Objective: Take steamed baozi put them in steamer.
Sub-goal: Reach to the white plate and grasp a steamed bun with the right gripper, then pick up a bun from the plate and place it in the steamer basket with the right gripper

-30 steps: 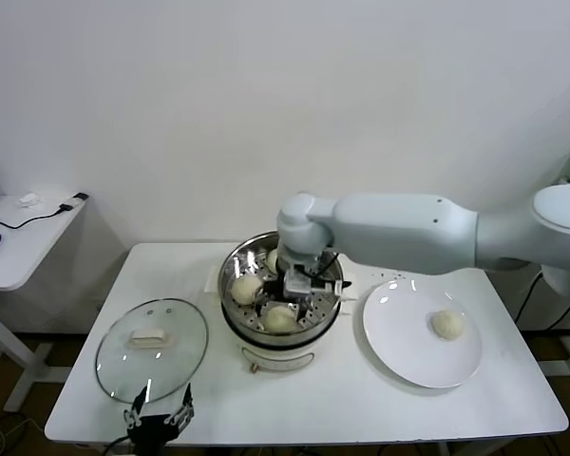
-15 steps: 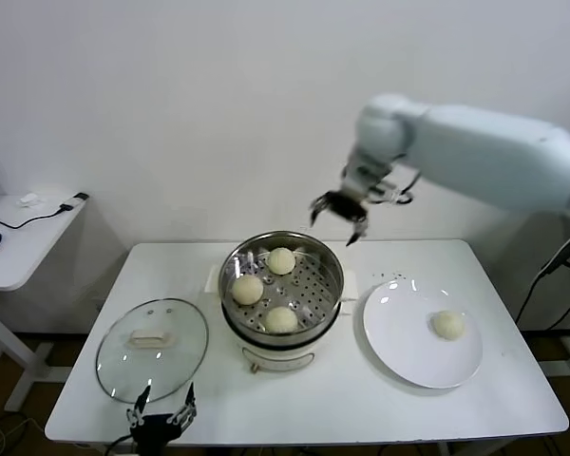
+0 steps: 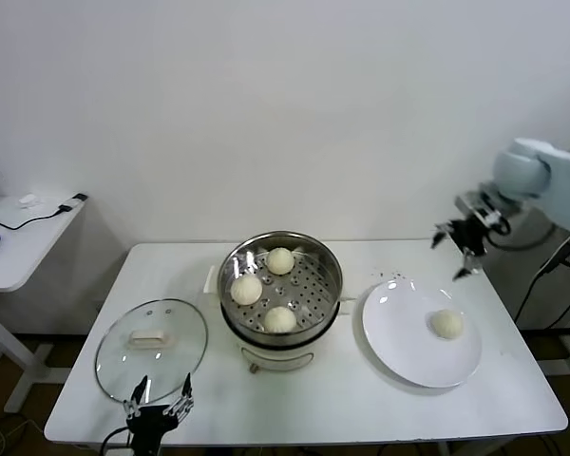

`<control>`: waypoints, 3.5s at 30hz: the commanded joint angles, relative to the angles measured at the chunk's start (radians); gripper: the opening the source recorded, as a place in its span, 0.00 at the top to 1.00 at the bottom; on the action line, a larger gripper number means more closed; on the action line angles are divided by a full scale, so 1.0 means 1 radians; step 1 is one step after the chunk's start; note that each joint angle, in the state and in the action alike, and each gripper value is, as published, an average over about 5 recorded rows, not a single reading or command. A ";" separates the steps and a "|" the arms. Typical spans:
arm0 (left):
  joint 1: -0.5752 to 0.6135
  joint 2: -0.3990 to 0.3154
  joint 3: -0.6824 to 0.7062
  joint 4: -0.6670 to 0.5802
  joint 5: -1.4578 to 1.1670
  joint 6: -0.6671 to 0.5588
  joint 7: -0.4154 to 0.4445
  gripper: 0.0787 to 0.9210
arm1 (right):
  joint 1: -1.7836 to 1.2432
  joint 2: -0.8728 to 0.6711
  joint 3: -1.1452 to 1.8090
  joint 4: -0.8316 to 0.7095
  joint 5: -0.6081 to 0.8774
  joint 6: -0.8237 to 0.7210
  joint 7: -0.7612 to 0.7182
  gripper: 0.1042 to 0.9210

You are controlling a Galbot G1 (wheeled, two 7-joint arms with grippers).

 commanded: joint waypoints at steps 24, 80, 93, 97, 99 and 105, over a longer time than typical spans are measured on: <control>0.005 -0.023 0.012 0.024 0.013 -0.023 0.004 0.12 | -0.682 0.061 0.537 -0.265 -0.194 -0.190 0.157 0.12; 0.017 -0.005 0.012 -0.023 -0.015 -0.001 0.006 0.12 | -0.014 0.539 -0.079 0.144 0.502 -0.442 0.326 0.33; 0.008 -0.003 0.012 -0.018 -0.022 0.001 0.008 0.12 | -0.094 0.530 -0.052 0.083 0.403 -0.441 0.335 0.33; 0.006 -0.001 0.008 -0.019 -0.026 0.002 0.008 0.12 | -0.109 0.535 -0.039 0.064 0.387 -0.433 0.338 0.32; 0.005 -0.001 0.006 -0.019 -0.027 0.002 0.008 0.12 | -0.114 0.536 -0.033 0.057 0.388 -0.420 0.336 0.29; 0.005 0.001 0.002 -0.024 -0.030 0.005 0.008 0.12 | -0.101 0.516 0.006 0.055 0.402 -0.342 0.309 0.14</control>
